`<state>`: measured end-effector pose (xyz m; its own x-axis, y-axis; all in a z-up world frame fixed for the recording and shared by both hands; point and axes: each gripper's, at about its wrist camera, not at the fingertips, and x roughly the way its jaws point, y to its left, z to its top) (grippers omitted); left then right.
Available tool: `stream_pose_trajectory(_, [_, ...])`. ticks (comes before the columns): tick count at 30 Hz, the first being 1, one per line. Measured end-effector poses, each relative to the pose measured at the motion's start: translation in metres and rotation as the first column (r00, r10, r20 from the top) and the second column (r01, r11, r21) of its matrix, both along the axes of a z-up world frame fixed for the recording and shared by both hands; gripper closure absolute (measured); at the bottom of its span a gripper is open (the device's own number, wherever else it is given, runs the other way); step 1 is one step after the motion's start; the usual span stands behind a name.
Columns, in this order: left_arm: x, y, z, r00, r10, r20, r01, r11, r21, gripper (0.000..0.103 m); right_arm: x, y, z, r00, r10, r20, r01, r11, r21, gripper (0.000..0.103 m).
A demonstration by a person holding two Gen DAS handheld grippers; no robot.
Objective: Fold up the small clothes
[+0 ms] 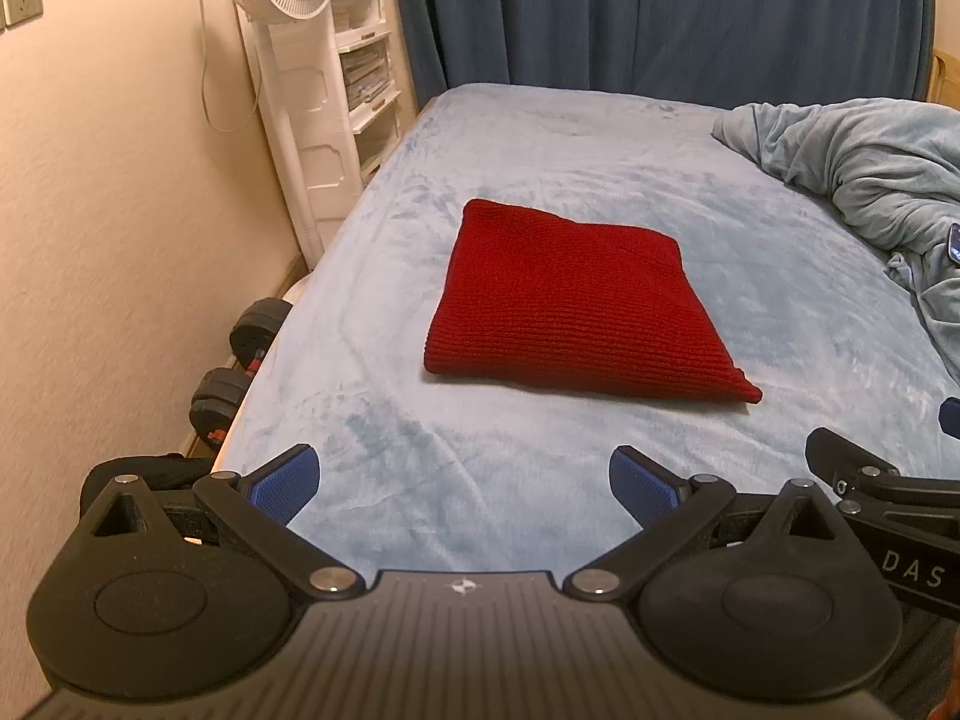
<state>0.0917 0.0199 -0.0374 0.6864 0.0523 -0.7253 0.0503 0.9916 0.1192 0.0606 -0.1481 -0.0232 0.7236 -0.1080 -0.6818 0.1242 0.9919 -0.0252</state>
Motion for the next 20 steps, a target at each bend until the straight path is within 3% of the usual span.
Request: stream_pose_trajectory(20, [-0.0020,-0.0027,-0.0055,1.000,-0.005,-0.011,0.005,1.000,0.024,0.000,-0.0003,0.0025,-0.0022,1.000,0.012,-0.007,-0.012,1.000,0.006,0.003])
